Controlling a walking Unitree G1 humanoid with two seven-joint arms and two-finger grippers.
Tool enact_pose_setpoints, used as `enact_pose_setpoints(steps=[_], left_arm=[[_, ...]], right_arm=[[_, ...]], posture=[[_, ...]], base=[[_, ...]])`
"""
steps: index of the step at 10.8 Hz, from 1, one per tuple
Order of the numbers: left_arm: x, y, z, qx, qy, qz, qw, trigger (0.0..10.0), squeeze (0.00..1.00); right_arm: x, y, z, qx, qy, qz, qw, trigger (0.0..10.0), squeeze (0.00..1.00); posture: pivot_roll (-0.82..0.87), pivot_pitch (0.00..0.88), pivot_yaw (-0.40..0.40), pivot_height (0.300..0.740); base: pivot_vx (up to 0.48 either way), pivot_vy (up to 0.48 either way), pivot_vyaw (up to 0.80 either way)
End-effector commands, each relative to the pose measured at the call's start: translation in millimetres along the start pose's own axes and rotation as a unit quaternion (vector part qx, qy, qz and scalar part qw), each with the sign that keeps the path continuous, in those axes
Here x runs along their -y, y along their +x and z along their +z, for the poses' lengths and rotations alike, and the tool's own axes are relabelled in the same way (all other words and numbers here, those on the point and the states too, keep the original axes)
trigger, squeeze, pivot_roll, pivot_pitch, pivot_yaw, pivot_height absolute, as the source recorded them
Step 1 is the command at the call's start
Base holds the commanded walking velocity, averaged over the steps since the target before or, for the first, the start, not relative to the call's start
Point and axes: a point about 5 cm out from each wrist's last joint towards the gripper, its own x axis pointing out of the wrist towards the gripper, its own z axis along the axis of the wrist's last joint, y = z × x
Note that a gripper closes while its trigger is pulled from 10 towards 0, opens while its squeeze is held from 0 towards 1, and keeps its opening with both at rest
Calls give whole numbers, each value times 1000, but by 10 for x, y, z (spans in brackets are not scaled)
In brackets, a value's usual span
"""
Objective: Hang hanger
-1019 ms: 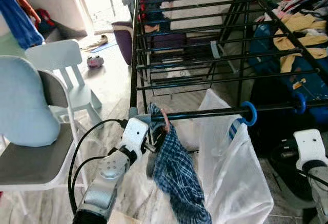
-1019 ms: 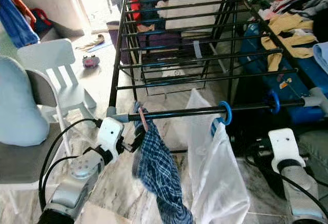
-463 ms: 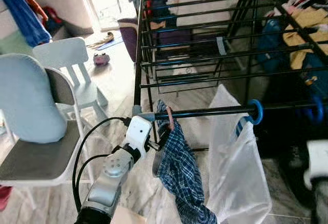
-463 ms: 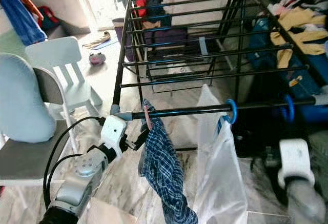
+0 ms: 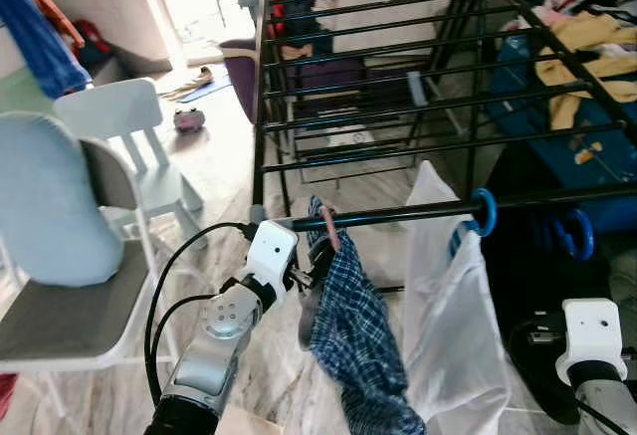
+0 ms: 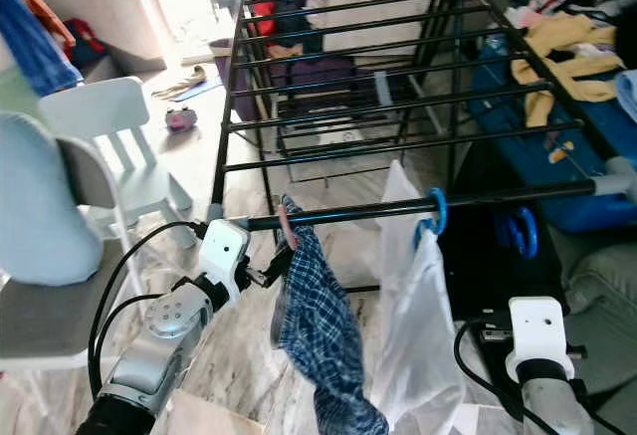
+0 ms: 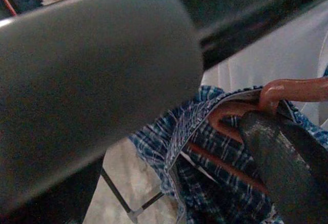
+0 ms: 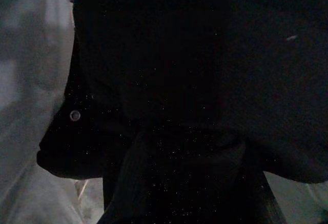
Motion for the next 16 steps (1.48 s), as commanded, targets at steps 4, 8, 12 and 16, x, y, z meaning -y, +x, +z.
enact_pose_setpoints(steps=[4, 8, 12, 16], left_arm=[[-38, 17, 22, 9, 8, 10, 1000, 10000, 0], [-54, 30, -1, 6, -2, 22, 1000, 10000, 0], [-41, 28, -19, 3, -2, 21, 1000, 10000, 0], [-25, 37, -30, 0, -1, 18, 1000, 10000, 0]], right_arm=[[53, 184, 606, 102, 28, -51, 993, 10000, 0], [-180, 17, 425, 52, 38, -38, 997, 10000, 0], [-251, -59, 244, 7, 70, -25, 997, 10000, 0], [-426, -95, 198, -18, 129, 8, 992, 10000, 0]], posture=[[-270, 0, 103, 740], [-273, 0, 97, 740], [-276, 0, 95, 740], [-275, 0, 96, 740]], base=[[0, 0, 0], [0, 0, 0], [-64, 0, 0], [-316, -273, 0]])
